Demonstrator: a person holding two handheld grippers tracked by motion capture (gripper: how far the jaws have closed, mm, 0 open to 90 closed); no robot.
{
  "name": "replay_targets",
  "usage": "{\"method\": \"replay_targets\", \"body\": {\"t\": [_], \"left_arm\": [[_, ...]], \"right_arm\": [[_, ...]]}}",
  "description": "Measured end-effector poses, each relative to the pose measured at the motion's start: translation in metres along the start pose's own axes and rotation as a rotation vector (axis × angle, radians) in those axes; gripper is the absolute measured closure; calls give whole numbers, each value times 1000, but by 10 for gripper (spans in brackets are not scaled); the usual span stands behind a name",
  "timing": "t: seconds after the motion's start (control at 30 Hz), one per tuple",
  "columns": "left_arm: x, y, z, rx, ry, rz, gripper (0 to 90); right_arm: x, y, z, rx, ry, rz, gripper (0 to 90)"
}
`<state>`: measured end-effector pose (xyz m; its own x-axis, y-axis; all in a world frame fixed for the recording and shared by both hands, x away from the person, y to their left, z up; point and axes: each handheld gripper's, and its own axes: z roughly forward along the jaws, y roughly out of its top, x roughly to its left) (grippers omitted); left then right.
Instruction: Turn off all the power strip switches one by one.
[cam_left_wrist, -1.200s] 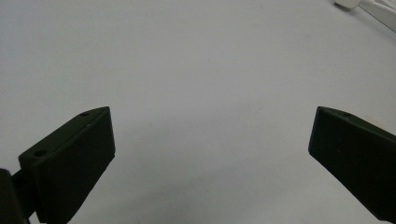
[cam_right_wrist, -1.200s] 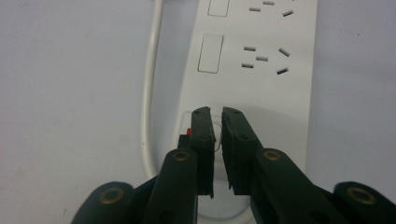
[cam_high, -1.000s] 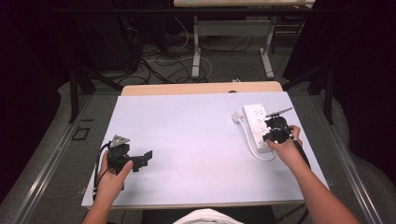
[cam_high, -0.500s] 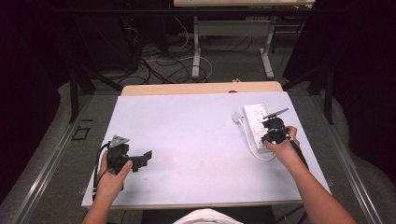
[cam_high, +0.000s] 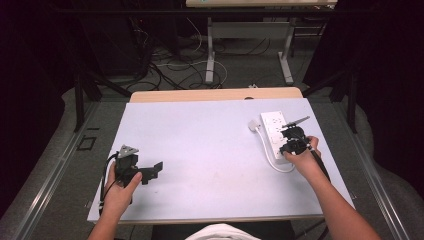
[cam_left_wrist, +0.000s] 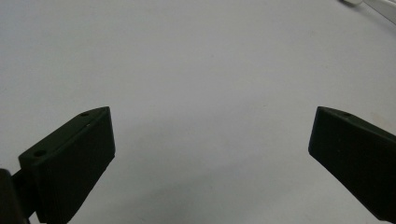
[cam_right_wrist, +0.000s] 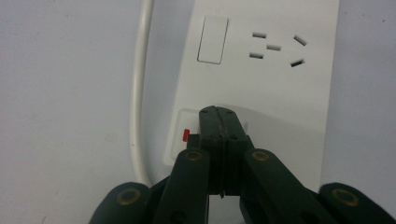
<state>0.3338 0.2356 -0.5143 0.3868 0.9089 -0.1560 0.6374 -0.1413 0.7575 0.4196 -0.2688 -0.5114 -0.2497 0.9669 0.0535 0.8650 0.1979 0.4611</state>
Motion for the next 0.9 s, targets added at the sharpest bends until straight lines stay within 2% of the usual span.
{"method": "replay_targets", "body": {"t": [0.17, 0.27, 0.5, 0.83, 0.9], "left_arm": [[0, 0, -1, 7, -2, 0, 5], [1, 0, 0, -2, 0, -5, 5], [2, 0, -1, 1, 3, -8, 6], [3, 0, -1, 4, 2, -9, 6], [3, 0, -1, 5, 1, -8, 6]], "right_arm": [[1, -2, -1, -10, -5, -11, 900], [-1, 0, -3, -15, 12, 16, 900], [-1, 3, -2, -20, 18, 15, 900], [-5, 18, -4, -21, 33, 47, 900], [-6, 21, -5, -32, 29, 38, 900]]}}
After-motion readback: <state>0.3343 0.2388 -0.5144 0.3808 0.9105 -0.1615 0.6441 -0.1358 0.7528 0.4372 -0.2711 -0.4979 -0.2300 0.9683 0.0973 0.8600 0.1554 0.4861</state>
